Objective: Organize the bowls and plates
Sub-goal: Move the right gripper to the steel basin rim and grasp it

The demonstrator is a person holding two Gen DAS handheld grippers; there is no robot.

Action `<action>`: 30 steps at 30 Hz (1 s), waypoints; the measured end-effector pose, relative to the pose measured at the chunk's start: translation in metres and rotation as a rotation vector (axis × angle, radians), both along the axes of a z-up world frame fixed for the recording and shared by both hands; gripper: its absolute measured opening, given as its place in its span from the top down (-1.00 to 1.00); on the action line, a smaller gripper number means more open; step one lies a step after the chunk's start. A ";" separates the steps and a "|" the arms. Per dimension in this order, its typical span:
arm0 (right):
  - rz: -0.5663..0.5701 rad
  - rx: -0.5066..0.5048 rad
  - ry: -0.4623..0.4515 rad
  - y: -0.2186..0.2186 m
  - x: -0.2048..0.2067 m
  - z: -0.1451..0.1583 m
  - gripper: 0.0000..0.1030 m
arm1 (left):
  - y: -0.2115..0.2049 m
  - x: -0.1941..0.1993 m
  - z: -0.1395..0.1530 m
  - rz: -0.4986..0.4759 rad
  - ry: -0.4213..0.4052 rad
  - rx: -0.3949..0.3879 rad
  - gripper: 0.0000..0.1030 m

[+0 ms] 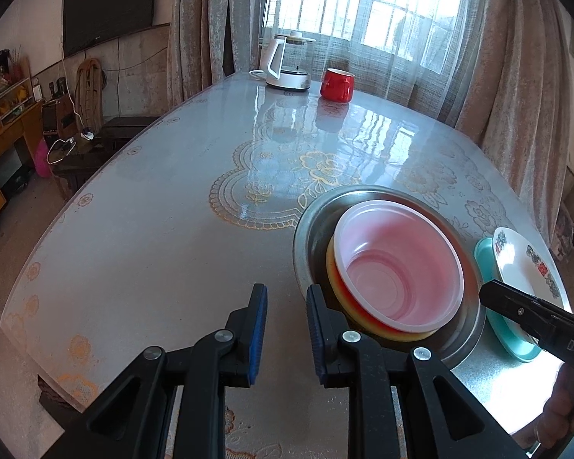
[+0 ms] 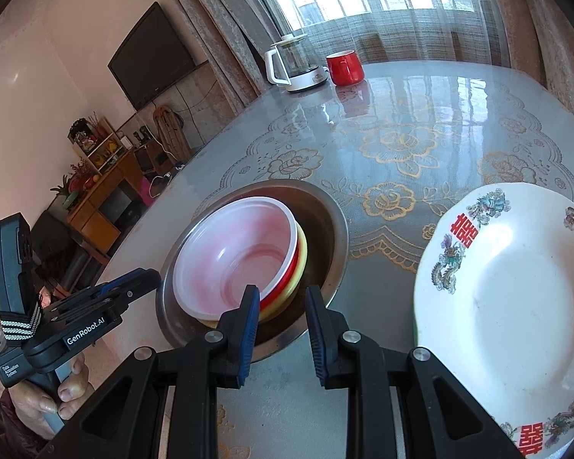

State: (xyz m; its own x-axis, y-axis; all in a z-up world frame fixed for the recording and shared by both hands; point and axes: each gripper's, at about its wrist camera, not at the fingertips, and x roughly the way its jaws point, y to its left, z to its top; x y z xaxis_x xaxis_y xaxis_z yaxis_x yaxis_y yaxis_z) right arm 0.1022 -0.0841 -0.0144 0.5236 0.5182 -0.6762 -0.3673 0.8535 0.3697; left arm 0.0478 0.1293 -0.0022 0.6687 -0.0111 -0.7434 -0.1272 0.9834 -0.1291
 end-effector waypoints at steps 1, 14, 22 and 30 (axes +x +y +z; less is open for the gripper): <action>-0.009 -0.003 0.003 -0.002 0.000 0.000 0.52 | 0.001 0.000 0.000 0.004 0.001 -0.003 0.58; -0.043 -0.004 0.046 -0.008 0.006 -0.012 0.50 | 0.023 0.000 -0.015 0.050 0.023 -0.060 0.56; -0.054 -0.006 0.058 -0.010 0.012 -0.014 0.41 | 0.035 0.000 -0.025 0.085 0.016 -0.115 0.40; -0.070 -0.020 0.043 -0.014 0.018 -0.009 0.41 | 0.040 -0.002 -0.018 0.035 -0.009 -0.243 0.32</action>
State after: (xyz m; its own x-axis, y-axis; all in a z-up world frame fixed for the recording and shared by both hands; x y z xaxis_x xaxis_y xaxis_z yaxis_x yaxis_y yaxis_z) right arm 0.1202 -0.0981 -0.0238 0.5282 0.4676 -0.7088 -0.2908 0.8838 0.3664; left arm 0.0457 0.1697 -0.0199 0.6786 -0.1651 -0.7158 -0.1588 0.9184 -0.3624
